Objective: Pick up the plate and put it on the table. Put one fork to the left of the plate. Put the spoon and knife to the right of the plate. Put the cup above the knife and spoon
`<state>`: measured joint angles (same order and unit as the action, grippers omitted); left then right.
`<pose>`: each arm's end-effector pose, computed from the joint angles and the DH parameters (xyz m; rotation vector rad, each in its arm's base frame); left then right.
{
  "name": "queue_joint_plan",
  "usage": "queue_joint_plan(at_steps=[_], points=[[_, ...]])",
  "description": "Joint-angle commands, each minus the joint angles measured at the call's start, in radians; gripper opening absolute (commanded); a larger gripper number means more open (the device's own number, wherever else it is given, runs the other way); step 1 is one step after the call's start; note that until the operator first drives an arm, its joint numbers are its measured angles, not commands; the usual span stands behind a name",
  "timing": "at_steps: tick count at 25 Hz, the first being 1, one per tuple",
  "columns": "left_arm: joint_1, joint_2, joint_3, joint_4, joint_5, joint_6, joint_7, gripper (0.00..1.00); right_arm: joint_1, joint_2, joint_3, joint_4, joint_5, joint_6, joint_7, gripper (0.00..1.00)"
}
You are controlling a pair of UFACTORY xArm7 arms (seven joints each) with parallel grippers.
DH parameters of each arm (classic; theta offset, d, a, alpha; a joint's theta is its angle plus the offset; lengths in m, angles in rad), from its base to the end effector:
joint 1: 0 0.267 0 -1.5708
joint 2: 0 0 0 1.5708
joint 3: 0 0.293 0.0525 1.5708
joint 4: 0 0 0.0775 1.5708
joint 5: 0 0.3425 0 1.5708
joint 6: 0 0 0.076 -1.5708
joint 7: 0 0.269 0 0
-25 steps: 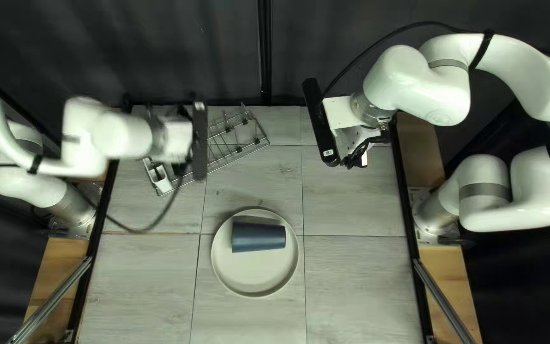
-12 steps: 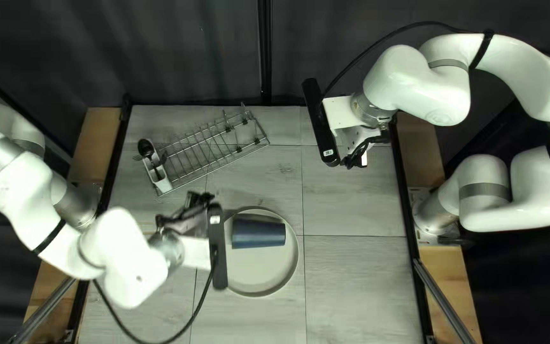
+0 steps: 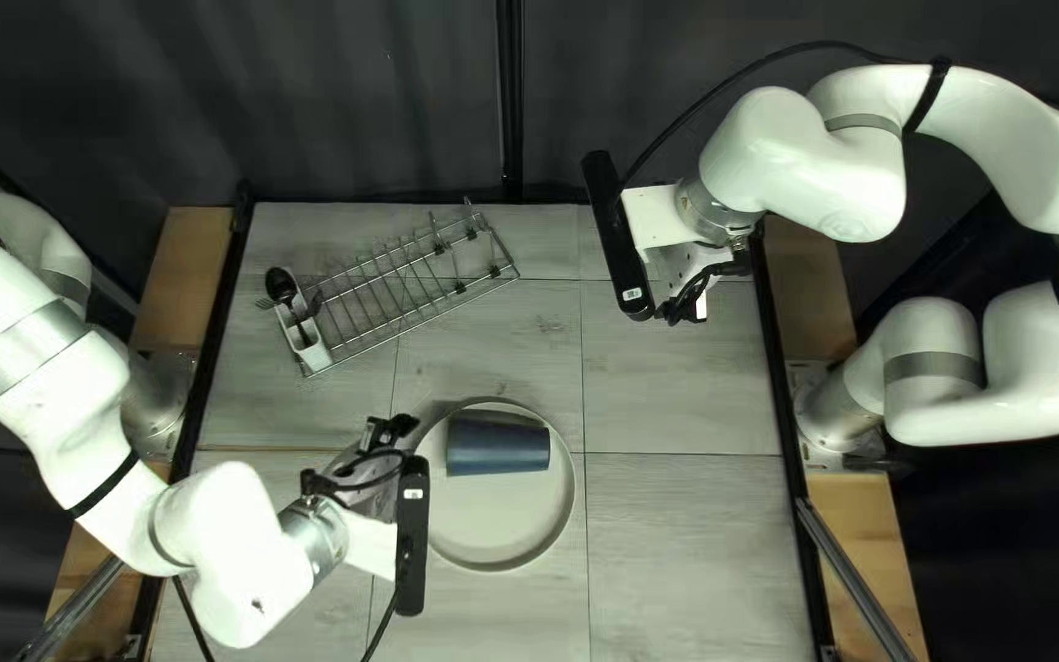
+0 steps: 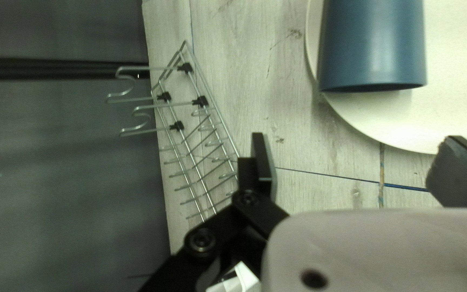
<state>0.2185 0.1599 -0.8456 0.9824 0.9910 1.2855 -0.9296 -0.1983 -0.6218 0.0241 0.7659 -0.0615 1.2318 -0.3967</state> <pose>0.4571 -0.0952 0.1751 -2.3267 0.2433 -0.3553 0.3320 -0.0738 0.2962 3.0000 0.3542 0.1944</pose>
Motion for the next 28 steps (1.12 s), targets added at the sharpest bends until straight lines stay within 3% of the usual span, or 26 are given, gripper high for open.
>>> queue_joint_plan(at_steps=[1,6,10,14,28], points=[[-0.024,0.048,0.005,0.021,0.028,0.052,-0.009,1.0,0.0,0.0,0.0,0.0,0.0,0.0,0.0,1.0],[0.006,0.004,0.01,-0.084,0.093,-0.032,0.027,1.0,0.0,0.0,0.0,0.0,0.0,0.0,0.0,1.0],[0.054,-0.093,0.025,-0.217,0.156,-0.194,0.041,1.0,0.0,0.0,0.0,0.0,0.0,0.0,0.0,1.0],[0.076,-0.124,0.048,-0.282,0.253,-0.294,0.03,1.0,0.0,0.0,0.0,0.0,0.0,0.0,0.0,1.0],[0.116,0.02,0.119,-0.277,0.551,-0.372,-0.049,1.0,0.0,0.0,0.0,0.0,0.0,0.0,0.0,1.0]])
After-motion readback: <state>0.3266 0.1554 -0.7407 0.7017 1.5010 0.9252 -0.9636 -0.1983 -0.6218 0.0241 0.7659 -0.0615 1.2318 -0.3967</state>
